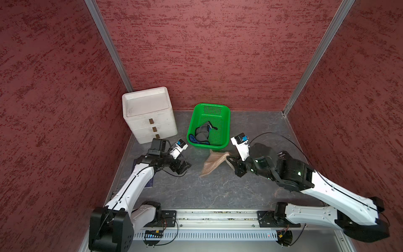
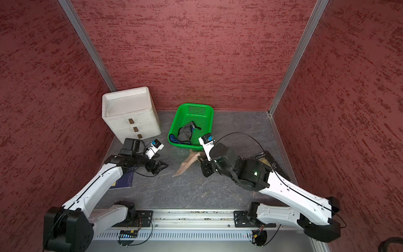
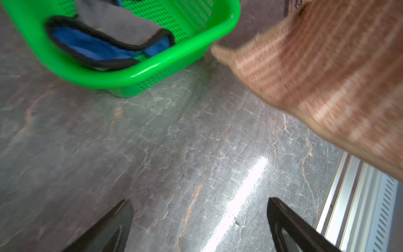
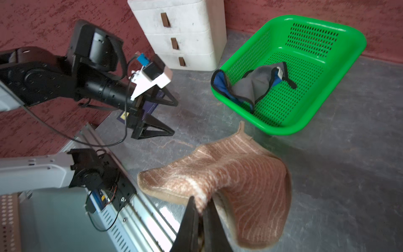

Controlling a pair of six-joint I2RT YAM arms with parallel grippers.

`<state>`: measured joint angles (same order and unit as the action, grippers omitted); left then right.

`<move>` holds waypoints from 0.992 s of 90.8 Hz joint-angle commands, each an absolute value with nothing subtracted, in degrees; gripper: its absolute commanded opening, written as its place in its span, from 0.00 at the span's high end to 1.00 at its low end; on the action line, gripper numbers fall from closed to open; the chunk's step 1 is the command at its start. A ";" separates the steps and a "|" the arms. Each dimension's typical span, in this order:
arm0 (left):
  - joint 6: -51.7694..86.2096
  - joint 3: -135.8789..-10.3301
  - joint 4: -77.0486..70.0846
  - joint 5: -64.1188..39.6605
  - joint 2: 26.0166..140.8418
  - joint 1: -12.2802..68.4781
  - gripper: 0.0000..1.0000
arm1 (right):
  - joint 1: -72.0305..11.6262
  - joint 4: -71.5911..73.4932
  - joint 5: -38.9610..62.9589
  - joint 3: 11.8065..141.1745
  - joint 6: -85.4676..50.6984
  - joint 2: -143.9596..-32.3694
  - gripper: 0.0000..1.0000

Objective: Fold the square dishcloth
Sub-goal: Flatten out the cleaning item at the center of the board.

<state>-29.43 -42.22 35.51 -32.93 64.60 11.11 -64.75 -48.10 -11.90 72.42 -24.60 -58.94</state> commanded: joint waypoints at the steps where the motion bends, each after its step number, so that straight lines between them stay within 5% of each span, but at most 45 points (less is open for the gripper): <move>1: -29.58 -43.62 31.47 -26.58 68.71 15.88 0.00 | -67.98 -54.36 -12.46 71.26 -29.74 -59.27 1.00; 22: -27.22 -50.12 23.65 -14.35 83.40 22.61 0.08 | -68.23 -49.38 -9.67 67.22 -29.77 -64.59 1.00; 44: -24.31 -53.55 17.25 -7.08 87.50 23.52 0.03 | -67.39 -45.26 -7.87 68.02 -29.59 -72.37 1.00; 71: -36.36 -49.45 48.91 -37.01 55.64 18.81 0.00 | -66.82 -41.46 -7.31 67.36 -33.29 -68.68 1.00; 90: -37.06 -46.62 59.74 -49.40 43.34 24.60 0.00 | -64.10 -35.10 -8.85 66.68 -36.71 -69.39 1.00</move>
